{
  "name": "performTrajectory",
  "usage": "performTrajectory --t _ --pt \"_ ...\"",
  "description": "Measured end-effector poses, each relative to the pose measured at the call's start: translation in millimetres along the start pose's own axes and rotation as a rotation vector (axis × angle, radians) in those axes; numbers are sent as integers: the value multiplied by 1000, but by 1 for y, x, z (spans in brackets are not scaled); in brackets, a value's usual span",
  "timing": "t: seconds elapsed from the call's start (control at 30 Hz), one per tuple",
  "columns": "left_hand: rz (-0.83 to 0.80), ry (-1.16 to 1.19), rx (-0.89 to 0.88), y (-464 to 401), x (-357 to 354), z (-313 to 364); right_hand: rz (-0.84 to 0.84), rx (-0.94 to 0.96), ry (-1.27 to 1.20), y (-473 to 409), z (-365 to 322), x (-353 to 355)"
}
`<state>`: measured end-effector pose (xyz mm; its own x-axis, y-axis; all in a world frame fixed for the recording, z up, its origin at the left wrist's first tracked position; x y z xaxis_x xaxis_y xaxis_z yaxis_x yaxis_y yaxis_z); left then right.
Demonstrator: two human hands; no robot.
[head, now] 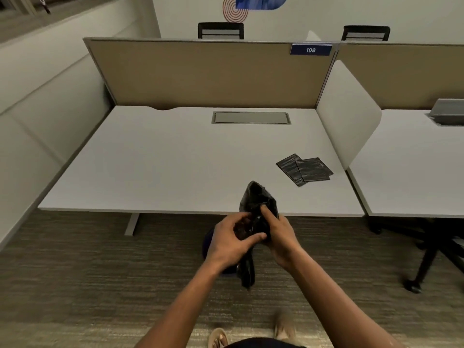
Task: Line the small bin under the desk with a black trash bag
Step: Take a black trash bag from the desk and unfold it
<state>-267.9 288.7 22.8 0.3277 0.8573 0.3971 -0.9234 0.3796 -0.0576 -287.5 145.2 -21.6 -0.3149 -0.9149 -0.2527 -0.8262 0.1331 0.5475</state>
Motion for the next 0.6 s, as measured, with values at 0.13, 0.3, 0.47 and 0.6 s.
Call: performTrajectory --t 0.13,0.3,0.47,0.6 --pt "131 26 -21 -6 11 -1 -109 144 174 14 -25 -3" --pt "77 118 31 -12 28 -4 -154 274 370 29 -54 16" --pt "40 217 69 -23 46 -1 -138 297 416 29 -67 43" --pt "-43 304 210 -33 60 -9 -162 274 355 28 -80 58"
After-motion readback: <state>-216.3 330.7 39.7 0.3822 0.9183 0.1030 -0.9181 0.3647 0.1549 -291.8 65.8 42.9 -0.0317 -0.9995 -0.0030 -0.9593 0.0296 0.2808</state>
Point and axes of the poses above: each hand's wrist, its own y-axis away from the middle knuckle, its own x-axis out of the back of the hand, z = x × y, the point moved 9 cm from there along -y, towards the middle knuckle, and after that the axes turned 8 degrees about -x, right-handed, at the moved point
